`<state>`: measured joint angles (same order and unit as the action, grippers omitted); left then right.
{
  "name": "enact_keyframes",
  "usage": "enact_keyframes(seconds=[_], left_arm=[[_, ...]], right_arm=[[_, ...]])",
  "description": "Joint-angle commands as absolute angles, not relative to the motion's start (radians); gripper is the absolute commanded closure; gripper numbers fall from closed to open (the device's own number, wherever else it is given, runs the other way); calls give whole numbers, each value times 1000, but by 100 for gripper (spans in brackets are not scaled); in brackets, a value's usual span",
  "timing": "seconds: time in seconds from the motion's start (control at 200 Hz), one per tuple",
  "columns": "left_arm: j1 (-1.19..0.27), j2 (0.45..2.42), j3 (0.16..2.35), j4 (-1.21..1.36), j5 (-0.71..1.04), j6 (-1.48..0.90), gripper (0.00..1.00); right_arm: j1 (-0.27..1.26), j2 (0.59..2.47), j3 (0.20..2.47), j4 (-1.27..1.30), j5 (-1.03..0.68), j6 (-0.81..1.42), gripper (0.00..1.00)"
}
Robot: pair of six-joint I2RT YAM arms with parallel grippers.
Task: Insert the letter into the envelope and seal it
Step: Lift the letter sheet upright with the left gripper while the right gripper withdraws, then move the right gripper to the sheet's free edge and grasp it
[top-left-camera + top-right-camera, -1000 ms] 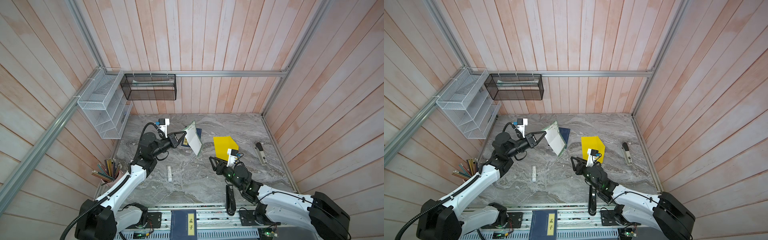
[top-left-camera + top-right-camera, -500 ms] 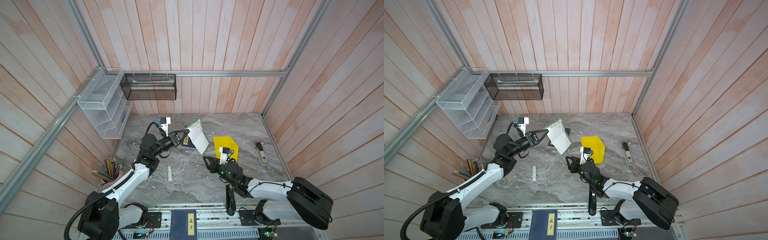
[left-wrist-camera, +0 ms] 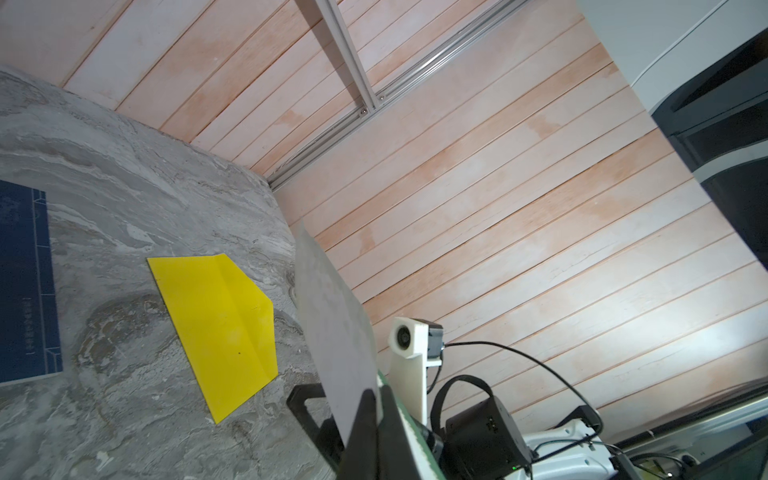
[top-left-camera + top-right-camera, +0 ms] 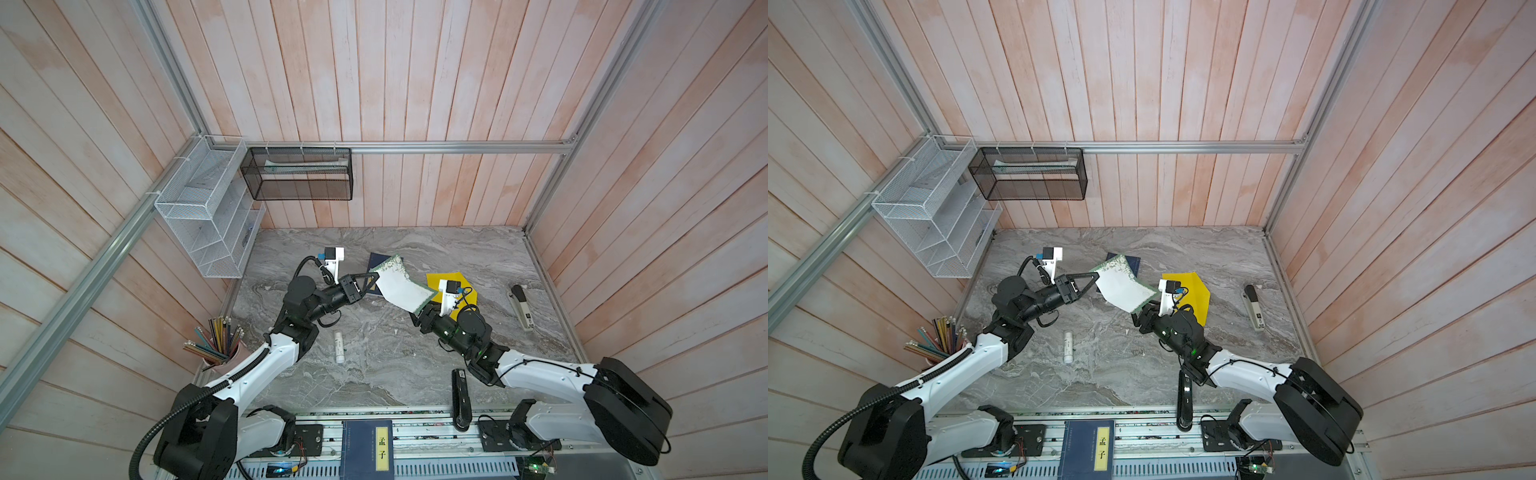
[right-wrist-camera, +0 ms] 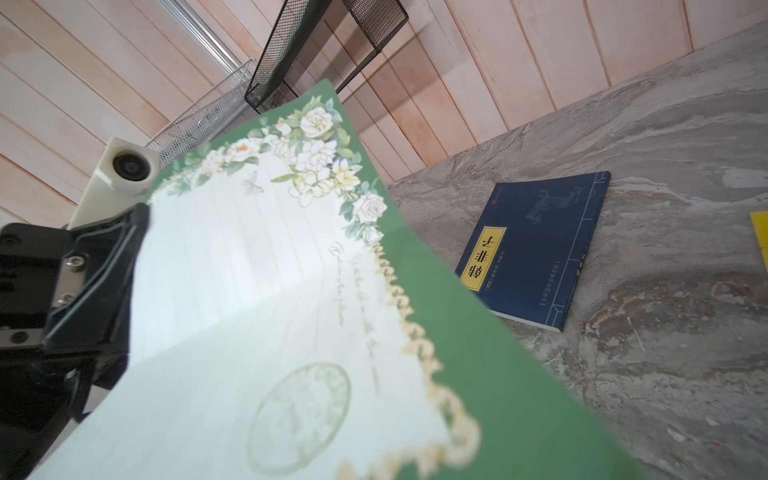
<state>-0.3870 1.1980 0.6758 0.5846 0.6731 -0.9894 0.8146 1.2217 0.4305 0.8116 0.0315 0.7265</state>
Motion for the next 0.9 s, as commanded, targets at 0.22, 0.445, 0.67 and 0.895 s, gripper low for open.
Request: enact_keyframes(seconds=[0.22, 0.445, 0.67, 0.895], left_arm=[[-342, 1153, 903, 132, 678, -608, 100], [-323, 1196, 982, 29, 847, -479, 100], [-323, 1187, 1020, -57, 974, -387, 100], [-324, 1140, 1033, -146, 1030, -320, 100]], right_arm=[[765, 914, 340, 462, 18, 550, 38], [723, 828, 360, 449, -34, 356, 38], [652, 880, 417, 532, -223, 204, 36], [526, 952, 441, 661, -510, 146, 34]])
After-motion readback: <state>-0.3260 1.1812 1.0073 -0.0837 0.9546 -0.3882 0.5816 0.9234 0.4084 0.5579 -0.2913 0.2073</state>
